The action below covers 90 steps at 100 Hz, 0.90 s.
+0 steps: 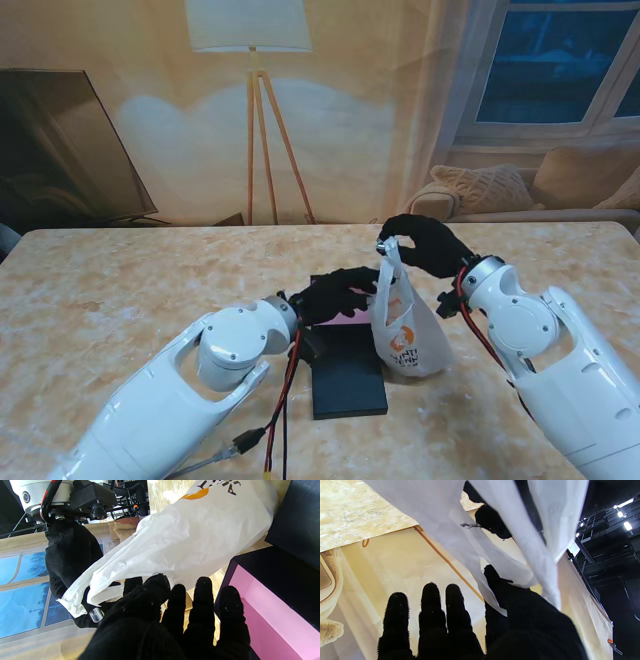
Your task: Pack mini donuts into a plastic bag, tie the opening and put the bag into the gift box
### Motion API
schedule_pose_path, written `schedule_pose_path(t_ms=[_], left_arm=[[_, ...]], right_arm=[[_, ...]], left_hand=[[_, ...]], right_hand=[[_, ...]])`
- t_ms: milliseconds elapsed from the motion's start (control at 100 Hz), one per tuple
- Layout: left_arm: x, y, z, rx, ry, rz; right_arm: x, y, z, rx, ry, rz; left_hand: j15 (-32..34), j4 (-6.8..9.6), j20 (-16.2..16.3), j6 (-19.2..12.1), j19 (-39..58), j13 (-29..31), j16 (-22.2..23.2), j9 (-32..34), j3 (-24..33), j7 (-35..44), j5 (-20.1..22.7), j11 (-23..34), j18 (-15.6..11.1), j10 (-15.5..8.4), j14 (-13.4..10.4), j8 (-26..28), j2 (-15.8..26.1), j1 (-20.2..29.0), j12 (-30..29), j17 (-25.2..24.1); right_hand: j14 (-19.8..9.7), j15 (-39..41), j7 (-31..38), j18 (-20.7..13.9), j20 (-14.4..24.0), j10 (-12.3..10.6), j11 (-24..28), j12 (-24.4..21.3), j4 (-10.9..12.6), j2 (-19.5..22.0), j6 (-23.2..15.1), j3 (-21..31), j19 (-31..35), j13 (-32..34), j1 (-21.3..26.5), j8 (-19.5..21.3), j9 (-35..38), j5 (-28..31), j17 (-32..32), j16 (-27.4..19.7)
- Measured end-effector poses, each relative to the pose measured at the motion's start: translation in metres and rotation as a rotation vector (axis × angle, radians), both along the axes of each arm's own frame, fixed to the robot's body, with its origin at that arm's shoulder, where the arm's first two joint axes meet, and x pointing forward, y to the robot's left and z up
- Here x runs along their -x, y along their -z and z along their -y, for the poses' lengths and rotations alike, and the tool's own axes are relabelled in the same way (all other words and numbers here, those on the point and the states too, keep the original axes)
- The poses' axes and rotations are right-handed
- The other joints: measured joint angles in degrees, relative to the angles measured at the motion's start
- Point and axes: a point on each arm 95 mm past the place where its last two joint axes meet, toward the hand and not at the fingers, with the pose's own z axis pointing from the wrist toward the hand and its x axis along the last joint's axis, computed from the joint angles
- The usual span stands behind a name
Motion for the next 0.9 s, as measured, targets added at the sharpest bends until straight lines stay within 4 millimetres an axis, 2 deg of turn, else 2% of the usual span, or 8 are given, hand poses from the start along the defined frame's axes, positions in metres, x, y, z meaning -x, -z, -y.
schedule_pose_path(t_ms=[150, 270, 340, 420, 510, 620, 720, 900], left_arm=[[0.0004, -0.0002, -0.0007, 0.001, 0.022, 0.011], [0.0007, -0.0005, -0.0015, -0.001, 0.026, 0.014], [0.0004, -0.0008, -0.0018, -0.013, 0.021, 0.024], [-0.0001, -0.0012, -0.0029, -0.016, -0.007, 0.027], [0.0003, -0.0017, -0.0041, 0.003, -0.044, 0.003], [0.0014, -0.0019, -0.0031, 0.02, -0.037, -0.01], [0.0027, -0.0027, -0.0015, 0.031, -0.008, -0.003], [0.0055, -0.0018, 0.0006, 0.036, 0.026, 0.003]], right_arm=[[0.0017, -0.0002, -0.0014, -0.003, 0.007, -0.006], [0.0016, -0.0003, -0.0023, 0.016, 0.029, 0.016], [0.0013, -0.0012, -0.0033, 0.049, 0.049, 0.062], [0.0013, -0.0012, -0.0043, 0.043, 0.055, 0.067], [0.0015, 0.0002, -0.0054, 0.025, 0.067, 0.045], [0.0026, 0.0018, -0.0066, 0.014, 0.079, 0.026], [0.0038, 0.0044, -0.0075, 0.015, 0.084, 0.023], [0.0059, 0.0072, -0.0084, 0.019, 0.089, 0.023]], left_hand=[[-4.6, 0.51, -1.8, 0.0, -2.6, -0.4, -5.3, 0.0, 0.1, 0.0, 0.0, -0.7, 0.0, -1.0, 0.0, 0.0, 0.6, 0.6, -2.5, -0.1], [-4.5, 0.52, -2.0, 0.0, -3.1, -0.7, -5.0, -1.4, 2.8, 0.0, 0.0, 0.0, 0.0, -0.4, 0.0, 0.0, 0.6, 1.2, -1.8, -0.4], [0.7, 0.53, -1.7, 0.1, -1.1, -0.7, 9.7, -2.1, 4.5, 0.0, 0.1, 4.6, -0.5, 0.0, 0.0, 0.0, -0.3, 1.2, 5.7, -0.6], [5.1, -0.88, 1.5, 0.8, 2.7, 1.2, 27.6, -2.0, 7.1, 0.0, 0.1, 6.4, -0.7, 0.5, 0.7, 0.0, -2.8, 1.2, 22.8, -0.5], [10.3, -1.39, 4.2, 0.9, 6.7, 3.9, 35.2, -1.2, 7.7, -1.0, -1.7, 6.8, -1.3, 0.5, 0.6, -0.4, -4.9, 1.2, 31.8, 0.5], [13.1, -1.46, 4.6, 1.6, 7.3, 3.6, 35.2, -0.7, 7.3, -4.2, -5.3, 6.9, -1.3, 0.6, 0.6, -2.3, -6.3, 0.9, 32.1, 0.6], [14.6, -0.04, 4.6, 3.1, 6.0, -0.1, 23.2, -3.5, 7.1, -7.8, -8.2, 7.3, -1.3, 1.2, 0.6, -3.7, -3.0, -9.4, 18.1, -0.6], [14.5, 0.48, 4.6, 4.2, 5.4, -0.8, 21.1, -3.5, 8.4, -9.5, -8.7, 6.2, -1.3, 1.2, 0.7, -3.7, -3.0, -11.5, 16.1, -0.7]], right_hand=[[0.6, -1.6, 0.0, 0.7, -0.5, 0.6, -0.9, -1.2, 0.0, 0.0, 0.0, 0.0, -0.7, -0.1, 0.0, 0.0, -0.8, 0.0, -1.0, -1.0], [1.2, -2.0, 0.0, 1.4, -0.7, 1.7, -1.0, -1.4, 0.0, 0.0, 0.0, -0.6, -0.9, -0.7, 0.6, 0.0, -1.3, 0.0, -1.5, -1.2], [1.4, -2.0, 0.0, 1.4, -1.0, 2.1, -1.4, -1.4, 0.0, 0.0, 0.7, -0.6, -1.0, -0.7, 0.9, 0.0, -1.7, 0.0, -1.6, -1.2], [1.8, -2.0, 0.0, 1.4, -1.2, 2.3, -1.4, -1.4, 0.0, 0.0, 1.5, -0.6, -1.0, -0.8, 1.4, 0.0, -1.7, 0.0, -1.7, -1.2], [1.9, -2.0, 0.0, 1.4, -1.2, 2.4, -1.4, -1.4, 0.0, 0.0, 2.7, -0.6, -1.0, -0.8, 2.0, 0.0, -1.7, 0.0, -1.7, -1.2], [2.3, -2.0, 0.0, 1.4, -1.2, 2.9, -1.4, -1.4, 0.0, 0.0, 3.2, -0.6, -1.0, -0.8, 2.2, 0.0, -1.7, 0.0, -1.7, -1.2], [2.3, -2.0, 0.0, 1.4, -1.2, 3.0, -1.4, -1.5, 0.0, 0.0, 4.1, -0.1, -0.8, -0.8, 2.4, 0.0, -1.7, 0.0, -1.7, -1.2], [2.3, -2.0, 0.0, 1.1, -1.2, 3.0, -0.8, -1.5, 0.0, 0.0, 4.9, 0.3, -0.6, -0.8, 2.8, 0.0, -1.7, 0.0, -1.6, -1.2]])
